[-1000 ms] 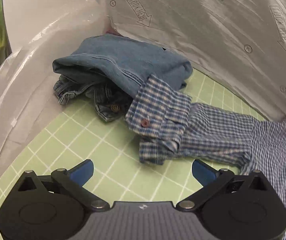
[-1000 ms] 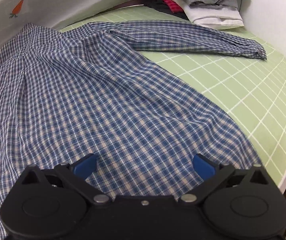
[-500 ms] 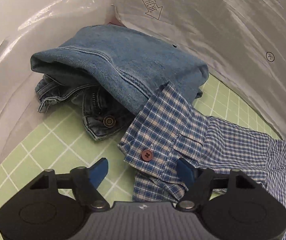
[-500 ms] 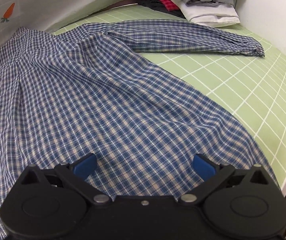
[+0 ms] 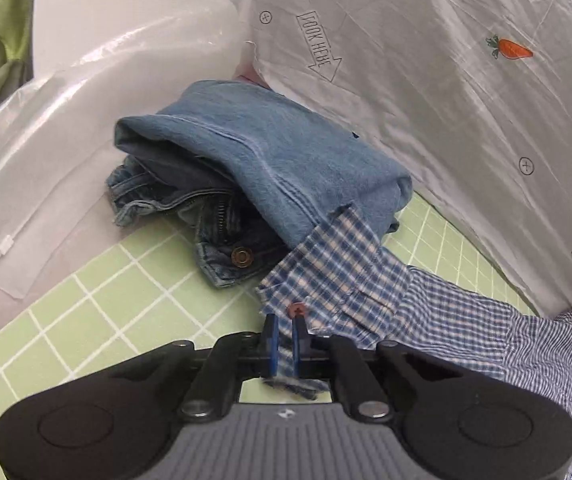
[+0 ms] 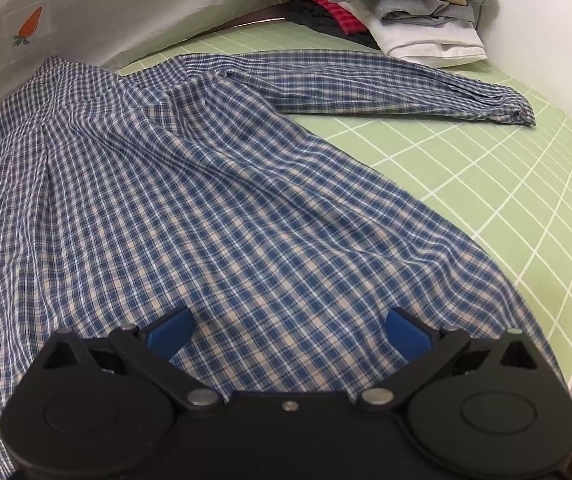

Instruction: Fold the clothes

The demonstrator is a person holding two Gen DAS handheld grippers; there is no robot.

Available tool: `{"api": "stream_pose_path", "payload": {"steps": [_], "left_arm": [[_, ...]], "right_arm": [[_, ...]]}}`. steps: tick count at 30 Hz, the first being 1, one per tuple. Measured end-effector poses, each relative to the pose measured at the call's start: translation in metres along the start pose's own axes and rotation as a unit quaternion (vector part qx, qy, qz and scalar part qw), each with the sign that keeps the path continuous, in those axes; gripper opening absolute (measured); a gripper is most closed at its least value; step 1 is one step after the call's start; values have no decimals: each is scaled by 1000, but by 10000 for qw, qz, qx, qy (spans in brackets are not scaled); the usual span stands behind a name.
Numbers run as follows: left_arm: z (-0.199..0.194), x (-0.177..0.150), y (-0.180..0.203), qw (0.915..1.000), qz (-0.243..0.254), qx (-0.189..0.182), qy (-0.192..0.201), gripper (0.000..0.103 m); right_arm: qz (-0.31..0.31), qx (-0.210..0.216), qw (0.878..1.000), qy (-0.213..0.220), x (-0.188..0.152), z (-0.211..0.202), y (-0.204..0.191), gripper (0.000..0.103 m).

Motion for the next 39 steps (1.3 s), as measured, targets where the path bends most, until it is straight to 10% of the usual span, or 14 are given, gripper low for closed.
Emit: {"api": "stream_pose_path", "payload": {"steps": [6, 20, 23, 29, 39], "left_arm": [[6, -6, -16, 9988, -281, 342, -212, 61], [44, 11, 14, 9999, -15, -36, -169, 98], [46, 13, 16, 9998, -56, -137, -163, 88], [47, 9, 15, 9983, -247, -391, -350, 9], [-5, 5, -7, 9968, -607, -506, 135, 3]], "right_arm": [[-10, 13, 10000, -12, 1, 0, 0, 103], [21, -14, 10000, -22, 1, 0, -7, 103], [42, -31, 10000, -1, 0, 0, -7, 103], [40, -34, 10000, 25, -1, -1, -10, 103], [-47, 51, 10000, 58, -3, -1, -12, 103]]}}
Point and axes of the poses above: each gripper's, at about its wrist camera, not at the fingertips, and z roughly the way its jaws point, y to its right, x to its top, the point moved 6 cm from there along z, roughly the way its jaws point, and after that the axes turned 8 degrees about y, right-handed, at the moved point
